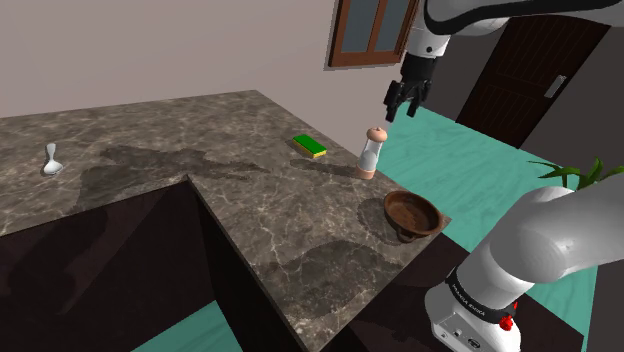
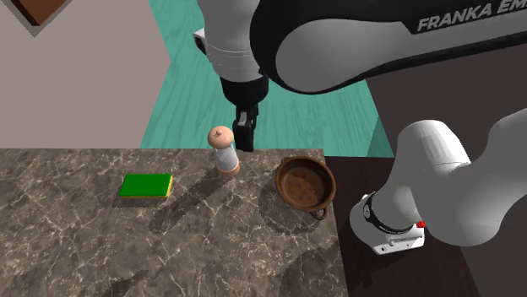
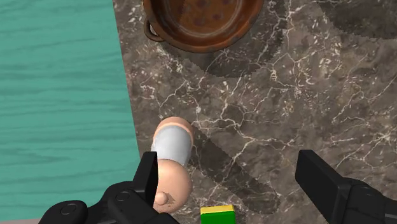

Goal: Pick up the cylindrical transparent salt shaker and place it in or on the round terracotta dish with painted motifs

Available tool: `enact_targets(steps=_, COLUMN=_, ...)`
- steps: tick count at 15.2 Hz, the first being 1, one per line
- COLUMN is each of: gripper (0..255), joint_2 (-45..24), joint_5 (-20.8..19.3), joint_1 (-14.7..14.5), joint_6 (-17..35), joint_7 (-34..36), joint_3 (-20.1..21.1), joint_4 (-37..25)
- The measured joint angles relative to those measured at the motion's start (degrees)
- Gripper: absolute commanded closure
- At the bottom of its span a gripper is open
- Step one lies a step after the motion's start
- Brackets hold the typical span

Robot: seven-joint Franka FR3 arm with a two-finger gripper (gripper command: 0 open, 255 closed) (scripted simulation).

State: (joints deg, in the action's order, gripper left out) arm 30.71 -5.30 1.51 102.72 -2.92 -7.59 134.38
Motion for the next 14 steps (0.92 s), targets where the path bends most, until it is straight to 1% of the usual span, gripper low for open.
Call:
enact_targets(steps=4, gripper=0, joint_2=-8.32, joint_5=-0.22, joint_1=0.39, joint_6=4.96, joint_7=-3.94, joint_3=-3.00, joint_4=-2.41)
enact_targets(steps=8, gripper=0, joint_2=-16.91, joint_5=0.54, joint_1=0.67, joint_6=8.90, joint_7=-7.90, joint_3=-5.48, joint_4=-6.02)
enact_targets(steps=11, gripper=0, joint_2=-19.46, joint_5=0.91, joint_1=0.76, joint_6=10.38, joint_7=-8.93, joint_3=-6.03, joint_4=-6.81)
enact_targets(steps=14, gripper=0, joint_2=-20.03, joint_5=0.92, joint_1=0.81, joint_6=12.68, joint_7=-9.03, joint_3=-6.18, joint_4=-5.05)
